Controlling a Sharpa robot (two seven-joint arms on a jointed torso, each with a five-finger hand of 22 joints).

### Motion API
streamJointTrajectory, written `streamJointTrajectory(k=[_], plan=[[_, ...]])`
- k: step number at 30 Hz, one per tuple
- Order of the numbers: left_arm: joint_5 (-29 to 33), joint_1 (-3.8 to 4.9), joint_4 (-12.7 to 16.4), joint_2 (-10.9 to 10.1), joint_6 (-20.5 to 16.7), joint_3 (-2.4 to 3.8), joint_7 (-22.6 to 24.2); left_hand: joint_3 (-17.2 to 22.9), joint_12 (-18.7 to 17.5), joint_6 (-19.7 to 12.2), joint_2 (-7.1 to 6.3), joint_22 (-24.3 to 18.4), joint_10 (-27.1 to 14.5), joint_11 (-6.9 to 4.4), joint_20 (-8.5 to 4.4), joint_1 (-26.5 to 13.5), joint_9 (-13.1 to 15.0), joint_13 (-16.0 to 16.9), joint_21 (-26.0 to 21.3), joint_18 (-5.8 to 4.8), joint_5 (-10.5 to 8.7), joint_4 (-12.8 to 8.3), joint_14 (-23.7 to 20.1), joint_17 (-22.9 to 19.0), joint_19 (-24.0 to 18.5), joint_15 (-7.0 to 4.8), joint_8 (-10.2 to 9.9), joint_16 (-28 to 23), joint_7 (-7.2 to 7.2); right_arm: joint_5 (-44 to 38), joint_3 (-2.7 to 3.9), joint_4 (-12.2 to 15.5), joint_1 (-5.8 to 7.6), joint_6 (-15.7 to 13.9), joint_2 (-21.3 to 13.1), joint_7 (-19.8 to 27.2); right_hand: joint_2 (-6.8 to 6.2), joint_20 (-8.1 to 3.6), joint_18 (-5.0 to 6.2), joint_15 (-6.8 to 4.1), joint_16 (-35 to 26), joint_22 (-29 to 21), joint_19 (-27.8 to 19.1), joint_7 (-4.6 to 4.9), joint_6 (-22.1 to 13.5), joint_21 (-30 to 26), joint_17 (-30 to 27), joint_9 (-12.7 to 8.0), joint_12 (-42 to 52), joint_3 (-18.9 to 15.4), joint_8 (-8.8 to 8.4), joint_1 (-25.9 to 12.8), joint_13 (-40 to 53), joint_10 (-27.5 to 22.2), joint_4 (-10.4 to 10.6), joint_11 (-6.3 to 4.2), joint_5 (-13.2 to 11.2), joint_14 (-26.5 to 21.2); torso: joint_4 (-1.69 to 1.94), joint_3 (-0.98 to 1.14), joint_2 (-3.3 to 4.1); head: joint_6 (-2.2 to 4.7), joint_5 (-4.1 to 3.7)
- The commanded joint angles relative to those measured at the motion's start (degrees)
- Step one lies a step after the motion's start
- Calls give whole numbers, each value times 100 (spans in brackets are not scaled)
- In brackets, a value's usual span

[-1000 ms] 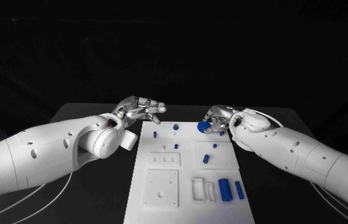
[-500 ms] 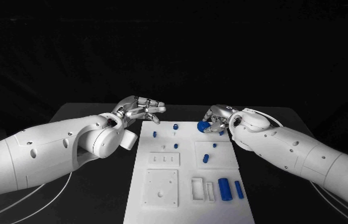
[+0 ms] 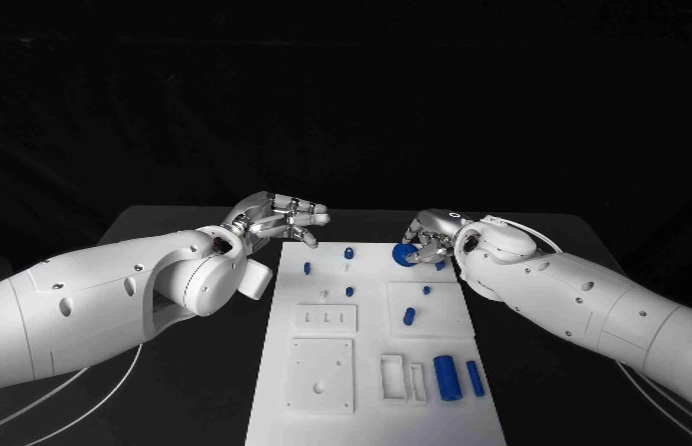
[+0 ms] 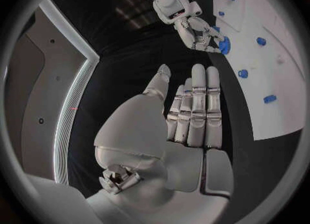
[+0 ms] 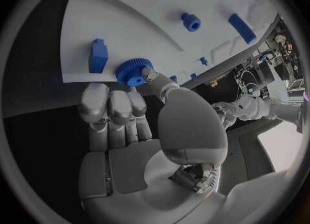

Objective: Assemble the parts on the task board

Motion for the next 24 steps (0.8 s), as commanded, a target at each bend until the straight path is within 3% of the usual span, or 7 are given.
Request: streamJointTrajectory(k=[1, 8, 15, 24], plan=[[-21, 8, 10, 7, 69, 5, 31, 19, -9, -22, -38, 7, -42, 11, 7, 33, 4, 8, 20, 91, 22, -22, -27, -5, -26, 4, 0, 23, 39, -159, -30, -6, -40, 102, -8, -28, -56, 15, -11, -22, -25, 701, -24, -23, 202, 27, -1, 11, -6, -111, -8, -32, -9, 7, 11, -10, 77, 23, -1, 0, -1, 2, -2], [-23, 8, 9, 3, 58, 5, 20, 18, -9, -40, -41, 7, -48, 13, 8, 29, 3, 8, 18, 91, 21, -19, -25, -6, -27, 4, -2, 23, 43, -493, -77, 148, -40, -171, -39, -70, -127, 10, -8, -29, -36, 700, -20, -31, 216, 28, -9, 12, -16, -214, -6, -35, -19, 17, 20, -15, 256, 22, 0, 3, 0, 5, -1], [-43, 8, 11, 0, 54, 5, 16, 18, -9, -40, -41, 7, -48, 13, 8, 29, 3, 8, 18, 91, 21, -19, -25, -6, -27, 4, -2, 23, 43, -882, -143, 525, -40, -531, -98, -211, -218, -15, -22, -57, -50, 714, 6, -78, 363, 85, -28, 13, -29, -253, -7, -86, -20, 55, 152, -49, 668, 26, 4, -2, -3, 6, 0], [-48, 9, 24, -16, 44, 5, 19, 22, -8, -56, -48, 6, -51, 15, 11, 36, 5, 8, 12, 93, 21, -18, -26, -9, -26, 6, 1, 17, 48, -1172, -150, 1033, -39, -925, -240, -578, -316, -52, -45, -89, -58, 740, 35, -102, 442, 202, -47, 12, -48, -122, -7, -71, -5, 88, 265, -67, 756, 24, 3, -12, -14, 22, 9]])
